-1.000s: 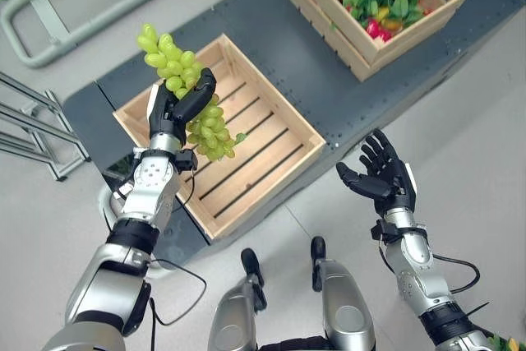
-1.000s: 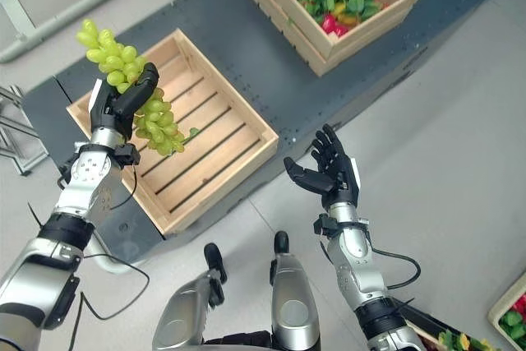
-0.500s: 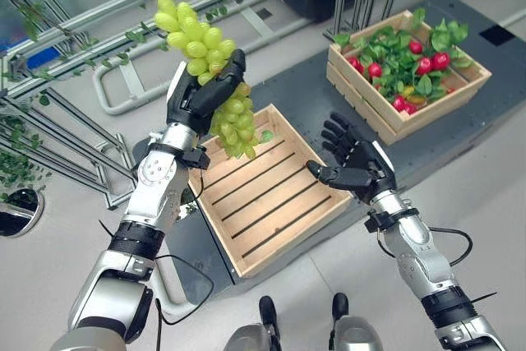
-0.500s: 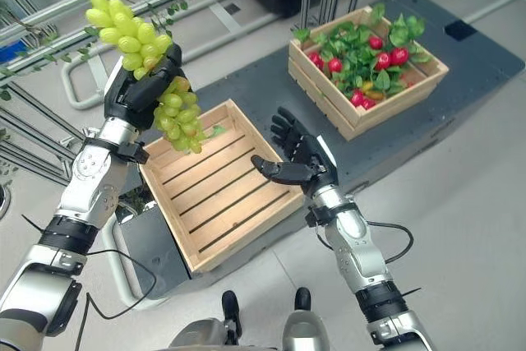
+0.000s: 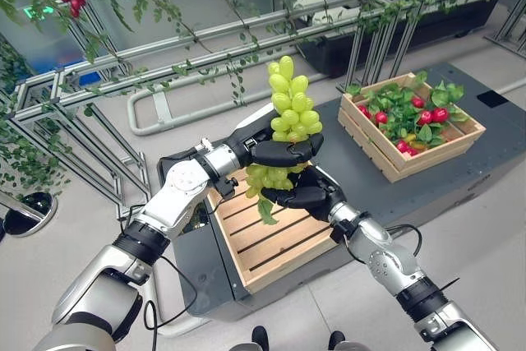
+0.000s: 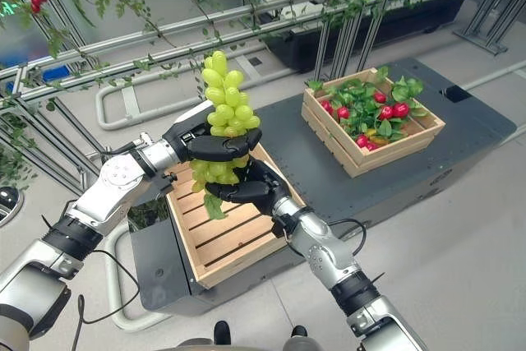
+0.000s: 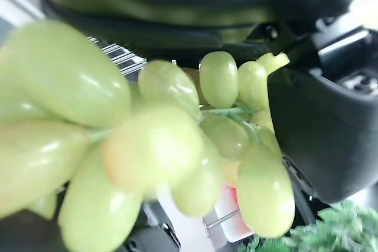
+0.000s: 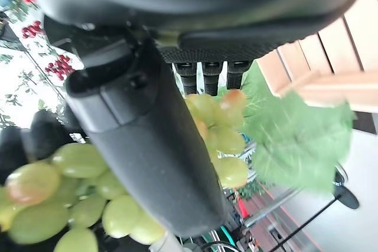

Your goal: Pick up the fruits from the basket on one side to the basket on the other side

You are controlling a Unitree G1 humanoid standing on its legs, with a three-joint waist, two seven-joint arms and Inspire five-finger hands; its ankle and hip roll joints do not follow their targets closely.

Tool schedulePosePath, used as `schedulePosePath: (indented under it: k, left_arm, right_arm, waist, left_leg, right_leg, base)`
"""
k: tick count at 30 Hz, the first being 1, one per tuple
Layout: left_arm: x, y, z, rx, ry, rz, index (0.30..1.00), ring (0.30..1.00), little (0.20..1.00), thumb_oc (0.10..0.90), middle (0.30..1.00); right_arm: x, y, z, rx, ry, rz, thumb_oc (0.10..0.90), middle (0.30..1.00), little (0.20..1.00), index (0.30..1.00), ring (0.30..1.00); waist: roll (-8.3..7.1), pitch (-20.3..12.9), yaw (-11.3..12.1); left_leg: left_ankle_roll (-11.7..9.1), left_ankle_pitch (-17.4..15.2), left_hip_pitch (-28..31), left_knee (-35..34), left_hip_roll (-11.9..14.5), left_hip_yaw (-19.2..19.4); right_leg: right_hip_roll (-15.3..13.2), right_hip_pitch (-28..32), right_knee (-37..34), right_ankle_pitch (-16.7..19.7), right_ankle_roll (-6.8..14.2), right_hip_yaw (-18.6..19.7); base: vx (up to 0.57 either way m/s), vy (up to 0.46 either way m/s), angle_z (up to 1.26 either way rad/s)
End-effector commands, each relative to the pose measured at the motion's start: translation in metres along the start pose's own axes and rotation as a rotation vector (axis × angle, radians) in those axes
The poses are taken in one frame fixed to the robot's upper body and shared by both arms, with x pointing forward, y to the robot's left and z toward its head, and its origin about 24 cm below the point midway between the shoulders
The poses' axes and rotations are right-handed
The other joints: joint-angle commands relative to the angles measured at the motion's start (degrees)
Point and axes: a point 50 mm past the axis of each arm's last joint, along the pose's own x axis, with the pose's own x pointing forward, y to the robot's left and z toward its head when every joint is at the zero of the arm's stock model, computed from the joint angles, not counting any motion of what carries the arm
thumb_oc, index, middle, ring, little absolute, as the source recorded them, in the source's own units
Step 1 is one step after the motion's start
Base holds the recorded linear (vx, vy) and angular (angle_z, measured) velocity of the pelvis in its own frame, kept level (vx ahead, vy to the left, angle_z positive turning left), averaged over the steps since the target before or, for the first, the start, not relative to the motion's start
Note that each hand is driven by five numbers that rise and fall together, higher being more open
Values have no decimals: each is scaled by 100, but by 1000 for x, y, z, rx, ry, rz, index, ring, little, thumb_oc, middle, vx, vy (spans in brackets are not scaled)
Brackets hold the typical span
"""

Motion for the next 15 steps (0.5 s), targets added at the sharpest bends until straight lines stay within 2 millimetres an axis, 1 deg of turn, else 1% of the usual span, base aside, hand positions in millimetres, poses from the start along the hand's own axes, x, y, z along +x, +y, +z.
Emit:
schedulePosePath:
  k: [1,4,10,15]
  left_arm:
    - [32,23,56,122,-230,7,300,300,300,400,300]
    - [36,19,56,133,-223,-18,300,300,300,400,300]
    - [41,16,55,123,-208,-35,300,300,300,400,300]
    - [38,20,39,82,-142,20,300,300,300,400,300]
  right_arm:
    - [28,35,39,53,-188,151,800,900,900,900,900]
    - [35,47,41,86,-195,177,800,900,900,900,900]
    - [41,59,46,117,-225,208,800,900,900,900,900]
    - [41,63,54,125,-290,214,800,900,900,900,900]
  waist:
    - [14,-677,66]
    - [14,-712,107]
    - [11,-752,138]
    - [9,-769,152]
  left_leg:
    - [-132,-506,118,9,38,-2]
    - [-123,-515,134,9,40,-32]
    - [-122,-511,137,9,60,-41]
    - [-120,-513,155,9,79,-43]
  right_leg:
    - [-259,211,12,-171,-212,-310]
    - [-262,230,12,-169,-203,-315]
    - [-265,242,12,-175,-197,-329]
    - [-268,251,12,-180,-190,-324]
  base:
    - [0,0,0]
    - [0,0,0]
    - [12,-17,8]
    - [0,0,0]
